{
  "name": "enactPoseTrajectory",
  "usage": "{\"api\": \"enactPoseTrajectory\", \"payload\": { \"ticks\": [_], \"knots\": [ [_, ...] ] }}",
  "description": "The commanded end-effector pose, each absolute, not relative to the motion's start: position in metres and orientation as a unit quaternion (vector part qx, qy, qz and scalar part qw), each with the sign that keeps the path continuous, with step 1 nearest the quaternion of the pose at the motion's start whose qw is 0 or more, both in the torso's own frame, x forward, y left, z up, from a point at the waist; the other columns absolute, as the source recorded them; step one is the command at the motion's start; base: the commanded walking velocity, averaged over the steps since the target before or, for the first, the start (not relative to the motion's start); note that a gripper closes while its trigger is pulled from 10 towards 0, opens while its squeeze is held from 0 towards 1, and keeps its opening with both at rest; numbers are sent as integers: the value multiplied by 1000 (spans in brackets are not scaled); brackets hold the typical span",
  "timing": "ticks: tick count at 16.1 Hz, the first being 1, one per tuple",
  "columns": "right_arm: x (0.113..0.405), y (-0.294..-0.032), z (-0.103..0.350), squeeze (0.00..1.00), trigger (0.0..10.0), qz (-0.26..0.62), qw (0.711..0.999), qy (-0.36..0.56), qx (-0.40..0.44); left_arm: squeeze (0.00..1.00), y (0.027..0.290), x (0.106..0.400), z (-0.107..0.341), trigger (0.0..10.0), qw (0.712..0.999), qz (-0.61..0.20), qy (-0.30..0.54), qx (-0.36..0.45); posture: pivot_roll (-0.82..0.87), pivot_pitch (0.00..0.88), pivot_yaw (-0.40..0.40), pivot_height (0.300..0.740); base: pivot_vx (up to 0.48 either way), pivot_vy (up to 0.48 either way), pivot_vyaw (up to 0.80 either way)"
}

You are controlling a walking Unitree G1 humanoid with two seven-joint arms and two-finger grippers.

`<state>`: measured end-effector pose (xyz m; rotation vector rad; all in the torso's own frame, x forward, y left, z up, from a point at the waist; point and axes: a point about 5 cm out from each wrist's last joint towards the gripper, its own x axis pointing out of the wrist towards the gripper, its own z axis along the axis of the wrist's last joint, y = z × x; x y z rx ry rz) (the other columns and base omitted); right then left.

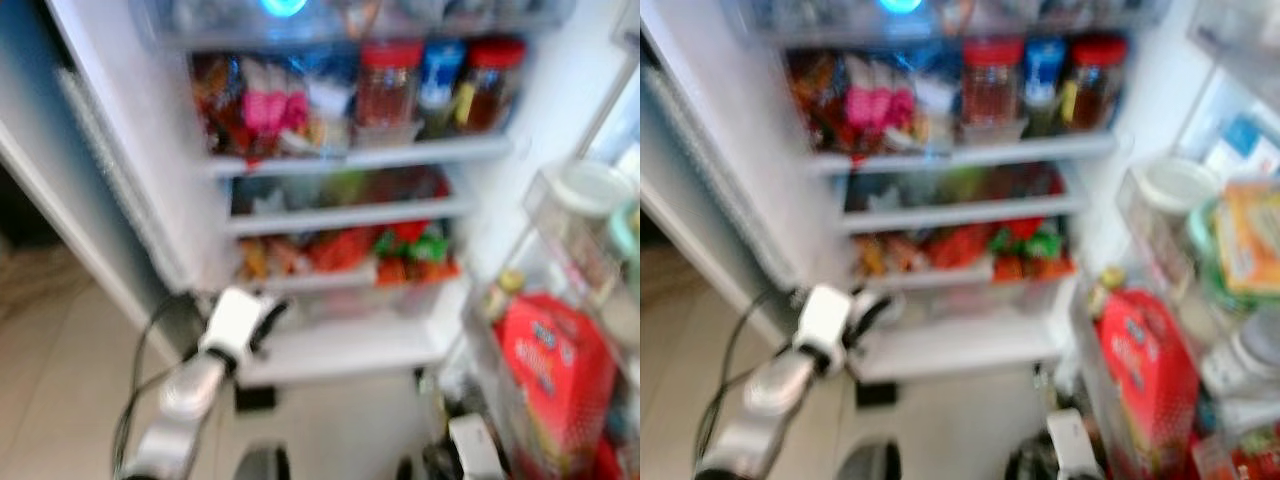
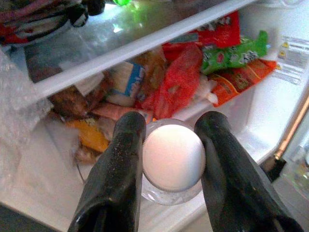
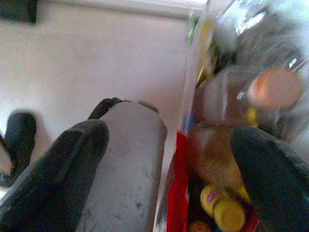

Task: Restocking fridge

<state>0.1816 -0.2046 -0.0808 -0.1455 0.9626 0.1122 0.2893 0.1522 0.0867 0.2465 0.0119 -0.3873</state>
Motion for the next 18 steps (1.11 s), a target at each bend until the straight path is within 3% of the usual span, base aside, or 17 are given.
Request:
{"api": "enactPoseTrajectory", "payload": {
  "ticks": [1, 11, 15, 18],
  "knots": [
    [159, -206, -92, 0, 10000, 54, 859, 504, -70, 0, 143, 292, 92, 10000, 969, -208, -9, 132, 56, 87, 32, 621, 281, 0, 0],
    [160, -206, -91, 0, 10000, 57, 859, 505, -66, 0, 143, 295, 105, 10000, 962, -204, -42, 174, 62, 102, 31, 621, 276, 0, 0],
    [160, -206, -91, 0, 10000, 59, 859, 505, -66, 0, 145, 299, 113, 10000, 945, -185, -76, 257, 62, 102, 28, 621, 128, 0, 0],
    [161, -206, -91, 0, 10000, 59, 859, 504, -65, 0, 145, 302, 122, 10000, 909, -193, -110, 353, 63, 103, 26, 621, 0, 0, 0]
  ]
}}
